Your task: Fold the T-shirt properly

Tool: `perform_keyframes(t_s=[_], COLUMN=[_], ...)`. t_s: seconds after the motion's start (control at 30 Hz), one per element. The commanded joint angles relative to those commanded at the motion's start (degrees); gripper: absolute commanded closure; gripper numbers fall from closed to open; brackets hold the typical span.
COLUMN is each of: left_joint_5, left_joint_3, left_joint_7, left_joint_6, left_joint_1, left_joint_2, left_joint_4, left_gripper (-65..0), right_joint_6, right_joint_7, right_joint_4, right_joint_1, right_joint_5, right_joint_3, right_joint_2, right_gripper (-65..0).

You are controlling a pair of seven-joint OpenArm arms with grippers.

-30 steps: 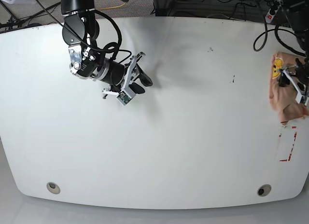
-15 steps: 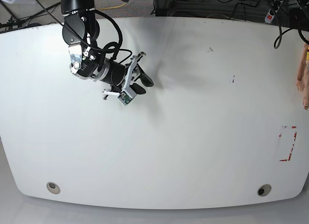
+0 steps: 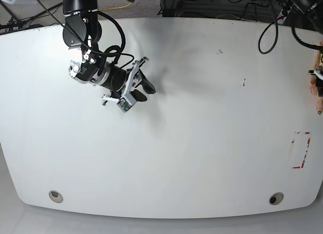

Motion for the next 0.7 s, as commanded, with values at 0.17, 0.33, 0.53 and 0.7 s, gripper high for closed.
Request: perform_keyframes(t_s=[0.17,0.33,0.53,0.7], left_joint_5=[4.8,10.2,11.3,11.1], left_joint_3=[8.6,19.3,28.0,35.2], left_joint_7=[-11.1,-21.4,-30.1,-36.3], left_joint_6=[0.0,6.7,17.8,24.7], left_joint_1=[0.3,2.8,8.2,16.4], left_joint_2=[8.4,14.5,17.8,17.8], left_joint_4=[0.5,0.5,0.5,0.8], left_gripper=[-36.5,-36.5,-36.5,-36.5], right_joint_6=[0.0,0.0,0.0,0.0], right_joint_7=[9.6,21.9,37.4,42.3], right_joint_4=[-1.8,-4.8,-7.3,-8.3], right_joint_1=[-0.3,-2.3,-5.5,-9.8], right_joint_5=[-9.8,-19.1,-26.5,-27.1], right_joint_3=[0.6,5.5,13.6,18.6], right_joint_2=[-0.2,-1.9,-5.5,-5.8], right_gripper=[-18.7,-18.7,-18.7,-18.7])
